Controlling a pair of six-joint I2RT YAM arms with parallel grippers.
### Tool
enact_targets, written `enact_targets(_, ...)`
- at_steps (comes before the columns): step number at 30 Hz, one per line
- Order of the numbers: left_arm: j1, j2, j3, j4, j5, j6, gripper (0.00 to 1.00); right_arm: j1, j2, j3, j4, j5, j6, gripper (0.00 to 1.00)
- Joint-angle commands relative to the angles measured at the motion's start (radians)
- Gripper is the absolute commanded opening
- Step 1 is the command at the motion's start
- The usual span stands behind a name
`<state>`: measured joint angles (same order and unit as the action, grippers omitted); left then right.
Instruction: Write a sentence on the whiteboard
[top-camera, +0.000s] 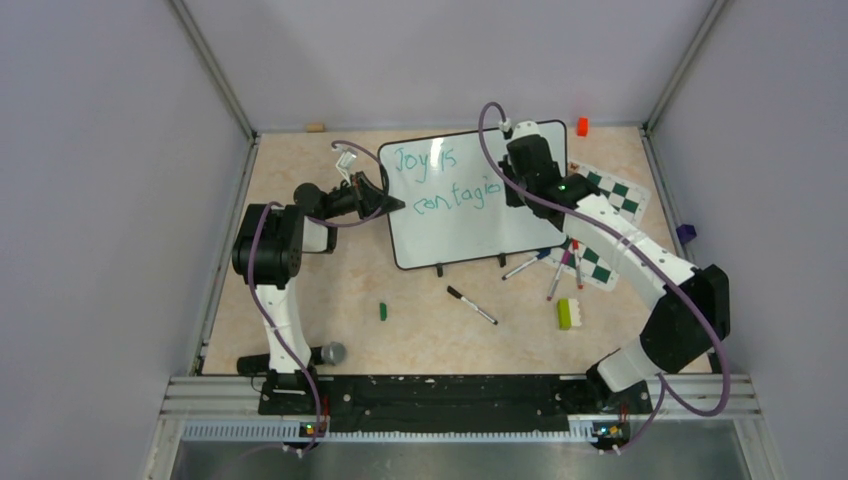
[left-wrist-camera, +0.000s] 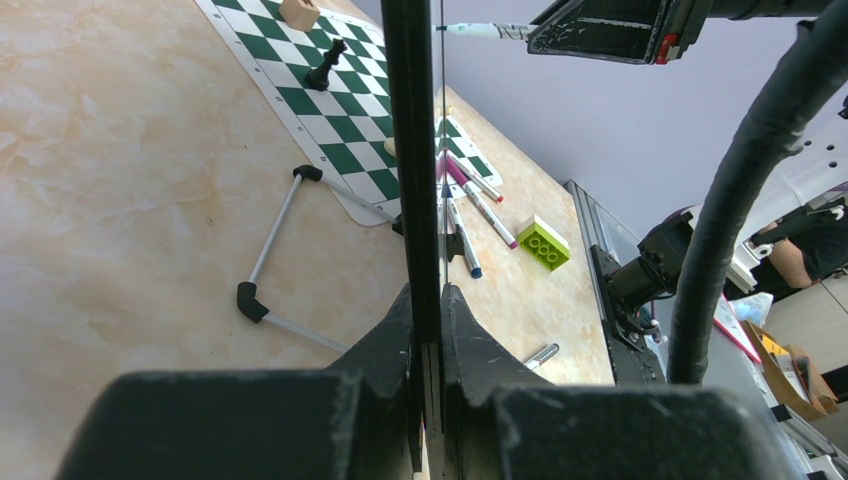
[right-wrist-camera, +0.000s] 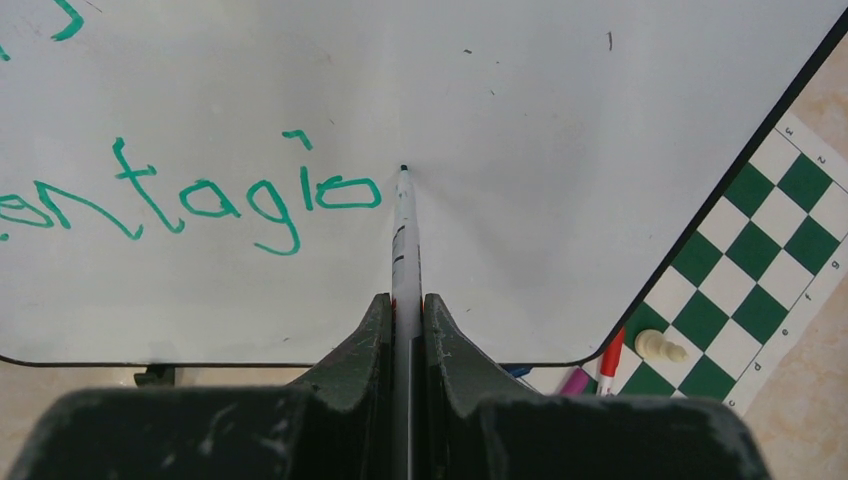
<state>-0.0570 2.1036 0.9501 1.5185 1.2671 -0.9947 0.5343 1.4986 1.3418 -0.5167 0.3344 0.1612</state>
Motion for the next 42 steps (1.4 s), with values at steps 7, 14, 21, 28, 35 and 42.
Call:
enact_targets(7, -0.034, 0.029, -0.011, 0.100, 0.193, 0.114, 0.00, -0.006, 0.010, -0.026, 0.030, -0.027, 0.020, 0.00)
enact_targets(14, -0.035, 0.029, -0.013, 0.099, 0.192, 0.116, 0.00, -0.007, -0.017, -0.072, 0.031, -0.046, 0.024, 0.00)
enact_targets(21, -0.034, 0.030, -0.012, 0.099, 0.191, 0.115, 0.00, -0.008, -0.022, -0.078, 0.019, 0.024, 0.022, 0.00)
enact_targets(28, -0.035, 0.030, -0.011, 0.099, 0.193, 0.114, 0.00, -0.017, 0.002, -0.037, 0.017, 0.043, 0.023, 0.00)
enact_targets(35, -0.035, 0.031, -0.010, 0.100, 0.192, 0.113, 0.00, -0.022, 0.021, -0.003, 0.018, 0.045, 0.020, 0.00)
enact_targets(42, -0.034, 0.031, -0.010, 0.099, 0.193, 0.113, 0.00, -0.027, 0.037, 0.026, 0.018, 0.046, 0.014, 0.00)
